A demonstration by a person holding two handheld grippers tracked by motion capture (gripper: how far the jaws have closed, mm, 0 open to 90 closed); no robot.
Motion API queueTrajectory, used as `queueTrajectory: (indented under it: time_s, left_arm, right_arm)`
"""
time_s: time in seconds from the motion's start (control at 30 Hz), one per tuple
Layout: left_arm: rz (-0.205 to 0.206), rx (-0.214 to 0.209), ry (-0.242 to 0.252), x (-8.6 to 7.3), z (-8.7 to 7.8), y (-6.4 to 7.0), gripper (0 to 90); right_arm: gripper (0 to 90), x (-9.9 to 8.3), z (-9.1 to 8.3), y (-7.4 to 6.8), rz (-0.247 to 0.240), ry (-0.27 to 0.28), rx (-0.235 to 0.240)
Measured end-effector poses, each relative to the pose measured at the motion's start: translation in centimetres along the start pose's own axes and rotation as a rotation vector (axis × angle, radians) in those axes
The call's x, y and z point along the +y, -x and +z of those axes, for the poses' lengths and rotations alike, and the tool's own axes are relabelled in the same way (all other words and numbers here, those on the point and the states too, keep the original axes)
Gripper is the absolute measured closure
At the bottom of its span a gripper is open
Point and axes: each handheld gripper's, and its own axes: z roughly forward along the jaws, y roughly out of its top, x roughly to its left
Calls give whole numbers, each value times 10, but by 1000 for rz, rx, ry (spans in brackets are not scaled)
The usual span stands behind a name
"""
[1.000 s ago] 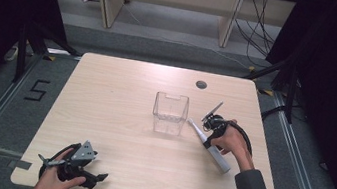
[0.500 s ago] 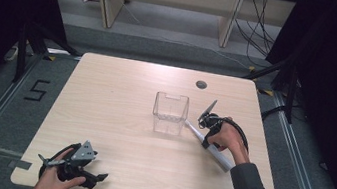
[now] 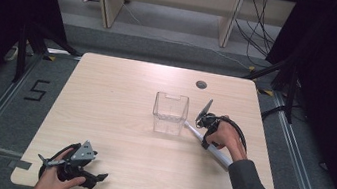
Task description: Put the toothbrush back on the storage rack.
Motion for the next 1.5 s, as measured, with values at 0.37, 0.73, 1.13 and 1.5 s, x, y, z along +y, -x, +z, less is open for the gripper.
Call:
queueTrajectory:
  time_s: [0.37, 0.73, 1.13, 1.5]
  left_arm:
    - [0, 1, -1, 0, 0, 0, 153]
    - [-3, 1, -1, 0, 0, -1, 153]
    - [-6, 1, 1, 0, 0, 0, 153]
    - [-24, -1, 9, -1, 1, -1, 154]
  right_arm:
    - [672, -15, -9, 9, 20, 73, -10]
    - [673, -48, -50, 17, 54, 336, -13]
    - [674, -79, -85, 27, 139, 672, 7]
    - [673, -81, -85, 25, 158, 890, 11]
